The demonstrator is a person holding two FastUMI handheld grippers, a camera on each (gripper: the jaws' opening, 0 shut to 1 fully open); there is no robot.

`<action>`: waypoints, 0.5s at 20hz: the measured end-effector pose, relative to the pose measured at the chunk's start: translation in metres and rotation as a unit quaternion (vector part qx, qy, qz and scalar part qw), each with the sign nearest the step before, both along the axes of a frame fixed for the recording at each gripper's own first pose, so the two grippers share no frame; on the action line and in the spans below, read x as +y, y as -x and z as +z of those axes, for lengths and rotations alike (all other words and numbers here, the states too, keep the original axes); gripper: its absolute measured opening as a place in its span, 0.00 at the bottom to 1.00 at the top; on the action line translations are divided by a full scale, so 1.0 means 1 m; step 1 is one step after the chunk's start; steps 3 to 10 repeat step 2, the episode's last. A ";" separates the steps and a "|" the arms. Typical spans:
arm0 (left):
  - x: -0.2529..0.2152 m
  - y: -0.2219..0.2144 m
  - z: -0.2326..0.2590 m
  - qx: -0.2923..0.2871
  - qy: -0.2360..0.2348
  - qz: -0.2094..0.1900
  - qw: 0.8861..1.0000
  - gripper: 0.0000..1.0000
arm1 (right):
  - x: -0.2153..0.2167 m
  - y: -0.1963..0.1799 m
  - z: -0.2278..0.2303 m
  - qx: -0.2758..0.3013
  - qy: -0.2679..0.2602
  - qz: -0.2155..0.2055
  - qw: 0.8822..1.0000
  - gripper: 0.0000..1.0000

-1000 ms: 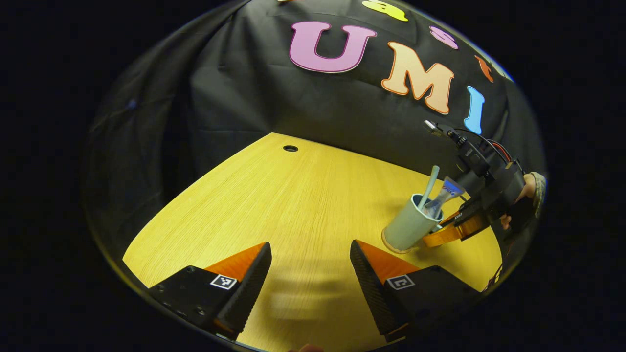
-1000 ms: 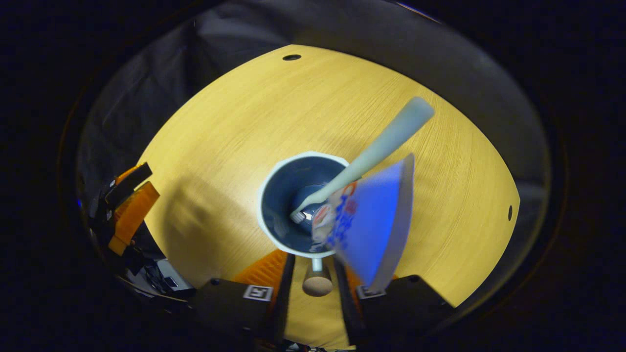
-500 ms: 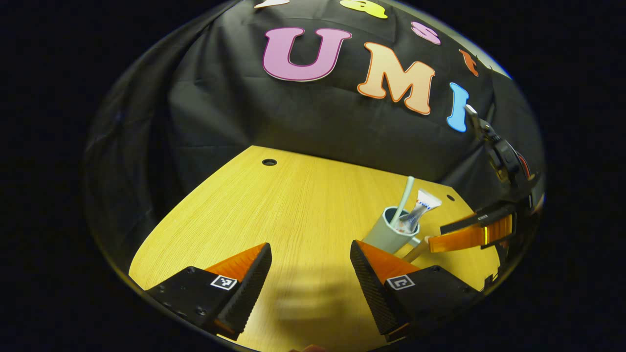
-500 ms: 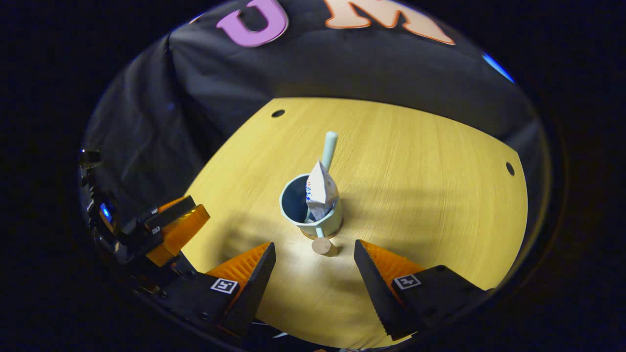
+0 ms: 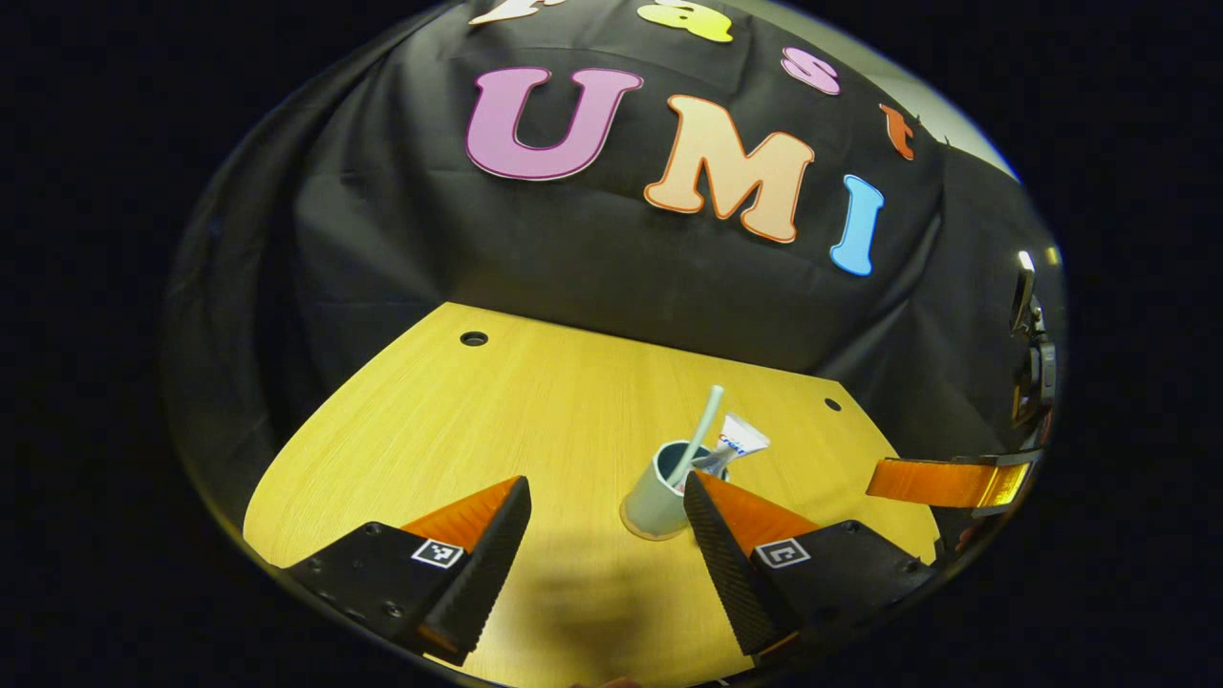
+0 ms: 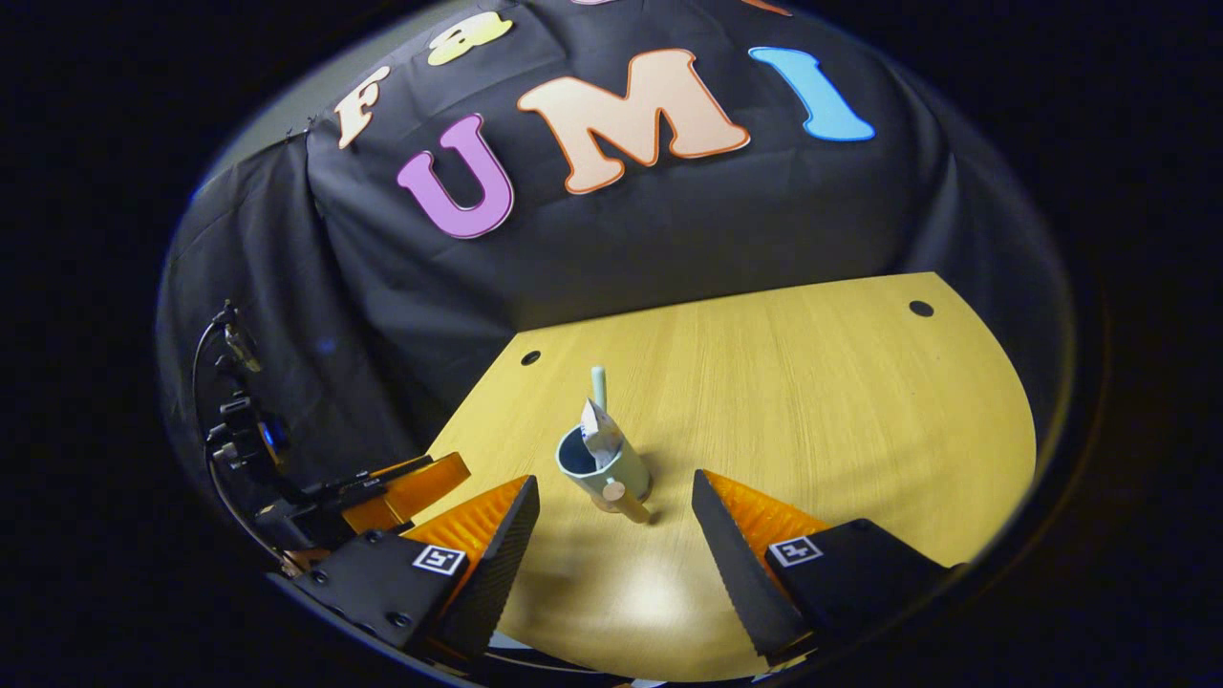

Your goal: Put the toothbrush and toothpaste on the desktop into the cup, then pick up the cup and place it on the coaster on the desktop.

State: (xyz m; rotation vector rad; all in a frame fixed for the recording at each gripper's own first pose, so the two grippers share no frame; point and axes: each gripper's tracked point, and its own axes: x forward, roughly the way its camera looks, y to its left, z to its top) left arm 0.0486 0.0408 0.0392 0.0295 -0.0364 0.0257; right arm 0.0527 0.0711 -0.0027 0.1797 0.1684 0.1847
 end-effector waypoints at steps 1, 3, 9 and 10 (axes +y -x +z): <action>-0.010 -0.001 -0.003 0.006 0.005 -0.006 1.000 0.94 | -0.005 0.007 0.005 -0.004 -0.006 -0.002 1.000 0.99; -0.018 -0.002 -0.007 0.015 0.009 -0.012 1.000 0.94 | -0.006 0.011 0.006 -0.008 -0.012 -0.002 1.000 0.95; -0.018 -0.002 -0.007 0.015 0.009 -0.012 1.000 0.94 | -0.006 0.011 0.006 -0.008 -0.012 -0.002 1.000 0.95; -0.018 -0.002 -0.007 0.015 0.009 -0.012 1.000 0.94 | -0.006 0.011 0.006 -0.008 -0.012 -0.002 1.000 0.95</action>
